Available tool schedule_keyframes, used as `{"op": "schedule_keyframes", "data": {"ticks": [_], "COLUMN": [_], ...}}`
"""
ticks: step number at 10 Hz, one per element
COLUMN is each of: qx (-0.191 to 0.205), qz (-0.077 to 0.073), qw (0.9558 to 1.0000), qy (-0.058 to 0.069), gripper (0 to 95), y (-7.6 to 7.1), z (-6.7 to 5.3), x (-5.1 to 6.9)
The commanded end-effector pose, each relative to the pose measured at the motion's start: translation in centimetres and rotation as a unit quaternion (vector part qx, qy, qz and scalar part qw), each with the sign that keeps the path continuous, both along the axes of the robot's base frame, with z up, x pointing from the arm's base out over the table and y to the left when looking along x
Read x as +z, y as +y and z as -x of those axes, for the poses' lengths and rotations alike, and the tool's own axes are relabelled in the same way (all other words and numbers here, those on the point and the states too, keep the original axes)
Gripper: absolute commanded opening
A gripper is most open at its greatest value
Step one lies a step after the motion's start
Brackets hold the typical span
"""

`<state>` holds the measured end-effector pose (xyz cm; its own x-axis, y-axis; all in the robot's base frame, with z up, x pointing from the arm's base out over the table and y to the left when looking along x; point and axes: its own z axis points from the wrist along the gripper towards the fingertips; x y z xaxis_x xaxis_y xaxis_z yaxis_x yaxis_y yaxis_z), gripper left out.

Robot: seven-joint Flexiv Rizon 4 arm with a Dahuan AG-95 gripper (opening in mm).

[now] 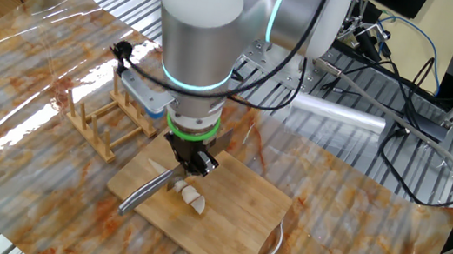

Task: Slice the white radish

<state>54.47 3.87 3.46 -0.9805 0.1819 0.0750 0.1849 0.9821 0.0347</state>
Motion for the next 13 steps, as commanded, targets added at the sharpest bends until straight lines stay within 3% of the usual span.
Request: {"op": "schedule_keyframes", "data": {"ticks": [1, 3, 9, 13], "qx": [0.000, -0.005, -0.004, -0.005], "qz": [0.002, -0.002, 0.007, 0.013], "qw": [1.0000, 1.0000, 1.0000, 0.9999], "qy": [-0.001, -0.001, 0.002, 0.006], "gripper": [0.0, 0.0, 0.0, 0.0], "y": [0.2, 0.2, 0.5, 0.5], "z": [0.0, 0.1, 0.2, 0.9], "x": [-0.2, -0.3, 0.7, 2.3]}}
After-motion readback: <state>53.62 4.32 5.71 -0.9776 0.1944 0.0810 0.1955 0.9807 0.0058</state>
